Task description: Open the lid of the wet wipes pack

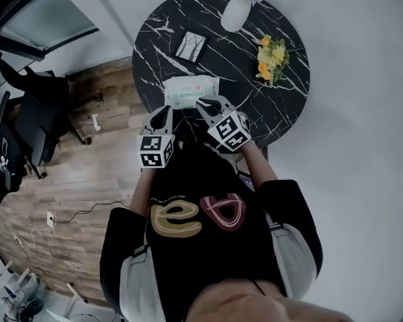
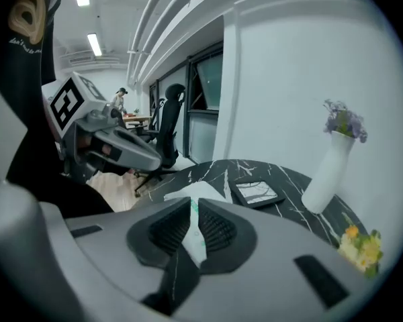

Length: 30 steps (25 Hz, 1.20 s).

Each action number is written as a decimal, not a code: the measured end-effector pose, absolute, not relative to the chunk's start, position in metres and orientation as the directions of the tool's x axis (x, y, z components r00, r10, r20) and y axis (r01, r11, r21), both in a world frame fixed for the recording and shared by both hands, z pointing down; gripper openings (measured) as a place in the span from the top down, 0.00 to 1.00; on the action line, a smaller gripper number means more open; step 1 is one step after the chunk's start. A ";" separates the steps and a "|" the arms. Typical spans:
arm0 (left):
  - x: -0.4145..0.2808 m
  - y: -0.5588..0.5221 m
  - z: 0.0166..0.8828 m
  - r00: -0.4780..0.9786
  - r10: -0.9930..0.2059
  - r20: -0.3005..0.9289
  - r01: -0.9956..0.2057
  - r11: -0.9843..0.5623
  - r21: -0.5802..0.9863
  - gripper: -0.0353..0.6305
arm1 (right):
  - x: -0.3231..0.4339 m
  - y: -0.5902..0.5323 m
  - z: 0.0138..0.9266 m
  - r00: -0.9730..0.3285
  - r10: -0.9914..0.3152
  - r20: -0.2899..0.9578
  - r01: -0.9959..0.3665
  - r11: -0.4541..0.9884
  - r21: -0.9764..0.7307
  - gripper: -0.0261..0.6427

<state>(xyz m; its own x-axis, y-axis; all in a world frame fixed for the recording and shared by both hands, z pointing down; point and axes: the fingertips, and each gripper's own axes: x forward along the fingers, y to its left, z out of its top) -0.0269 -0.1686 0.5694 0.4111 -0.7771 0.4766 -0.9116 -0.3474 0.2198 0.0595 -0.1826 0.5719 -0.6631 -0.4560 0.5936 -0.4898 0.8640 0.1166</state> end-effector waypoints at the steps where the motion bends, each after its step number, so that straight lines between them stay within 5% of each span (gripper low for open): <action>1: -0.027 -0.171 0.571 0.410 -0.774 0.482 -0.912 -0.347 0.220 0.92 | 0.058 -0.183 0.574 -0.658 -0.444 0.608 -0.468 0.874 0.132 0.90; 13: -0.024 -0.193 0.607 0.398 -0.696 0.597 -0.916 -0.337 0.217 0.92 | 0.033 -0.193 0.601 -0.600 -0.322 0.732 -0.250 0.945 0.210 0.79; 30: -0.016 -0.208 0.643 0.380 -0.610 0.696 -0.917 -0.348 0.196 0.92 | 0.033 -0.200 0.644 -0.460 -0.252 0.852 -0.032 0.963 0.268 0.76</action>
<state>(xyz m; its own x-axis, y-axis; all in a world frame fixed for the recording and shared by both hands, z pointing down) -0.0164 -0.2081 0.6427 0.3801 -0.6096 0.6956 -0.9168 -0.3478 0.1962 0.0329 -0.2004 0.6443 -0.4597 -0.2523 0.8515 -0.0318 0.9629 0.2681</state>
